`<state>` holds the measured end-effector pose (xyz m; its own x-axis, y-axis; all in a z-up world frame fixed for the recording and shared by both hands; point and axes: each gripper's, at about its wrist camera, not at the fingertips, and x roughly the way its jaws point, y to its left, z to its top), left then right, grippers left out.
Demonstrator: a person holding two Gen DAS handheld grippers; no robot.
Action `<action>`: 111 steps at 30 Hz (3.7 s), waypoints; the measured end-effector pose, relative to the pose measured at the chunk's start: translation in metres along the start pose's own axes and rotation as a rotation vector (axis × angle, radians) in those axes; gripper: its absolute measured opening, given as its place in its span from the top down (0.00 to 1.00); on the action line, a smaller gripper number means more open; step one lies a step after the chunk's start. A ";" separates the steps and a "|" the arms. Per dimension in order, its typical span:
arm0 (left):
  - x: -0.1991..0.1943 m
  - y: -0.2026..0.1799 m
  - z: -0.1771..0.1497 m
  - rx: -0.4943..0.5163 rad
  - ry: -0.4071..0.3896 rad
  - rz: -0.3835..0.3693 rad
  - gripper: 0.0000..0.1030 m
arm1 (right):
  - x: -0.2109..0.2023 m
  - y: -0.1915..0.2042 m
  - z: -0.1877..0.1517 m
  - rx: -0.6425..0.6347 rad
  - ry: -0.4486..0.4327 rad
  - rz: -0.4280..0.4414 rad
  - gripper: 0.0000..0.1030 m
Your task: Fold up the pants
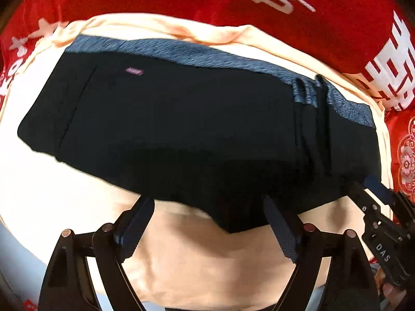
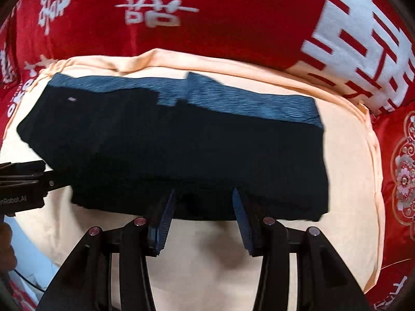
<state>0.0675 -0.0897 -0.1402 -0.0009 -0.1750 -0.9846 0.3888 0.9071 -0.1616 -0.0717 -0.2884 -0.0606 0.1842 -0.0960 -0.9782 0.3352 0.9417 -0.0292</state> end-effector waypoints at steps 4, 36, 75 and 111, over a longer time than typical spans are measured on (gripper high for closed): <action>0.000 0.023 -0.005 -0.007 0.009 0.034 0.16 | -0.001 0.028 0.001 -0.019 0.022 0.025 0.51; -0.005 0.184 -0.012 -0.333 -0.089 0.027 0.16 | 0.054 0.131 0.010 -0.134 0.199 0.080 0.30; 0.025 0.211 0.029 -0.577 -0.203 -0.421 0.16 | 0.068 0.154 0.007 -0.166 0.203 0.055 0.25; -0.004 0.071 0.013 0.212 -0.409 0.387 0.65 | 0.105 0.385 0.205 -0.574 0.612 0.376 0.26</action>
<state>0.1071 -0.0299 -0.1467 0.5155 -0.0189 -0.8567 0.4657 0.8454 0.2616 0.2665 -0.0023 -0.1321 -0.3880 0.2826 -0.8773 -0.1879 0.9076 0.3755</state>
